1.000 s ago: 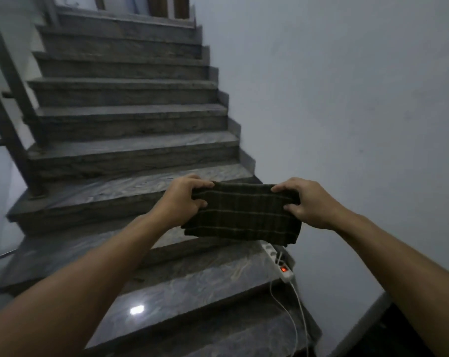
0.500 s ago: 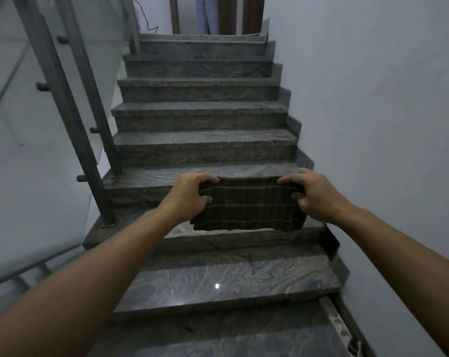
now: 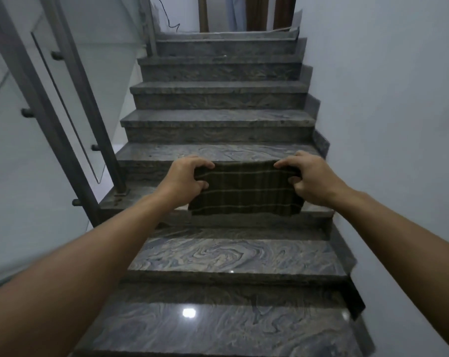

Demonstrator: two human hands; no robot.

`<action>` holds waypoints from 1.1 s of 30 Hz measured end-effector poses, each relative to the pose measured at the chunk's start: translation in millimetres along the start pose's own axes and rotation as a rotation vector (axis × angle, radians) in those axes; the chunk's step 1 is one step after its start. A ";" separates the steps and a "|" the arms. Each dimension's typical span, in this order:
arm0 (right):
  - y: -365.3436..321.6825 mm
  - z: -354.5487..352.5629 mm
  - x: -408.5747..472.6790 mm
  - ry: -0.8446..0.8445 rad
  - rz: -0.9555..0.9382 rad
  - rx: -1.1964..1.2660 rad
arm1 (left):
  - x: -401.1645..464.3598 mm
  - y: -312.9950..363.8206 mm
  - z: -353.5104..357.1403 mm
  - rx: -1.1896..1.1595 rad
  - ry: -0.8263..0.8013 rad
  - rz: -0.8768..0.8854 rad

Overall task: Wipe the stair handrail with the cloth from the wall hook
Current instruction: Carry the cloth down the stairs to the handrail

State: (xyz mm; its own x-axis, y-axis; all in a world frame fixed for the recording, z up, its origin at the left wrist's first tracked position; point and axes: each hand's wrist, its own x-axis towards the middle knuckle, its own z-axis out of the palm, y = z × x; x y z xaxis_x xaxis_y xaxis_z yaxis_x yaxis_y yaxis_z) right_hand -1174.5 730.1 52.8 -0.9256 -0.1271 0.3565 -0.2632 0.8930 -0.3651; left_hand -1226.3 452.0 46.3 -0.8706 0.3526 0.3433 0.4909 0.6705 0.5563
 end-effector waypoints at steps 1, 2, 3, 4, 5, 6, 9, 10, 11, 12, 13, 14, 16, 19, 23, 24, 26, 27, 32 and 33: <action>3.2 -9.5 15.9 -0.020 -0.019 0.000 | 13.3 4.1 -7.2 -0.006 0.001 -0.017; 4.9 -19.2 32.4 -0.033 -0.032 0.006 | 26.6 8.6 -15.5 -0.011 0.007 -0.027; 4.2 -29.5 49.5 -0.035 -0.042 0.020 | 39.8 12.9 -24.5 -0.018 0.020 -0.035; 2.9 -38.7 66.7 -0.032 -0.052 0.033 | 51.7 17.1 -34.2 -0.020 0.037 -0.043; 0.9 -46.5 83.5 -0.029 -0.066 0.038 | 62.8 20.3 -44.4 -0.013 0.053 -0.050; -1.6 -53.2 100.5 -0.027 -0.079 0.038 | 73.7 22.0 -54.7 0.005 0.070 -0.056; -10.3 -62.9 153.1 -0.020 -0.127 0.020 | 104.2 18.9 -85.4 0.037 0.113 -0.071; -14.9 -64.4 170.7 -0.019 -0.137 0.019 | 114.4 15.6 -96.3 0.036 0.124 -0.079; -21.2 -65.7 187.8 -0.020 -0.145 0.022 | 124.7 12.1 -107.2 0.037 0.133 -0.086; -27.6 -66.8 204.9 -0.024 -0.157 0.028 | 135.9 7.4 -118.3 0.043 0.140 -0.093; -33.6 -68.1 222.2 -0.026 -0.169 0.038 | 148.1 2.2 -129.4 0.052 0.147 -0.101; -39.3 -69.8 238.6 -0.029 -0.174 0.054 | 159.6 -2.7 -140.5 0.063 0.153 -0.110; -49.7 -73.7 271.2 -0.044 -0.171 0.076 | 182.9 -13.1 -163.5 0.064 0.162 -0.117; -64.7 -83.5 320.4 -0.035 -0.179 0.064 | 218.2 -25.4 -196.4 0.056 0.174 -0.118; -82.9 -103.8 372.7 -0.010 -0.200 0.058 | 262.6 -28.9 -234.2 0.067 0.198 -0.117; -85.2 -109.7 385.0 -0.012 -0.202 0.053 | 273.2 -28.9 -242.3 0.075 0.204 -0.112; -87.6 -120.2 410.1 -0.022 -0.206 0.049 | 294.5 -28.8 -256.9 0.088 0.211 -0.102; -88.3 -124.6 422.7 -0.028 -0.208 0.048 | 306.1 -28.7 -263.4 0.093 0.217 -0.097; -84.9 -142.4 490.1 0.008 -0.236 0.045 | 368.8 -29.8 -286.8 0.121 0.245 -0.094; -82.8 -147.0 506.4 0.013 -0.244 0.051 | 383.3 -30.1 -290.9 0.128 0.251 -0.092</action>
State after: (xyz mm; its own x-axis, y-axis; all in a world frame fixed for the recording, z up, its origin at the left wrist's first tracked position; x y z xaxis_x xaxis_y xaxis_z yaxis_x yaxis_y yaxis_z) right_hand -1581.6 655.4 390.0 -0.8296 -0.3303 0.4501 -0.4918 0.8139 -0.3094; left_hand -1564.9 377.1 381.3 -0.8677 0.1246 0.4812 0.3881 0.7747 0.4992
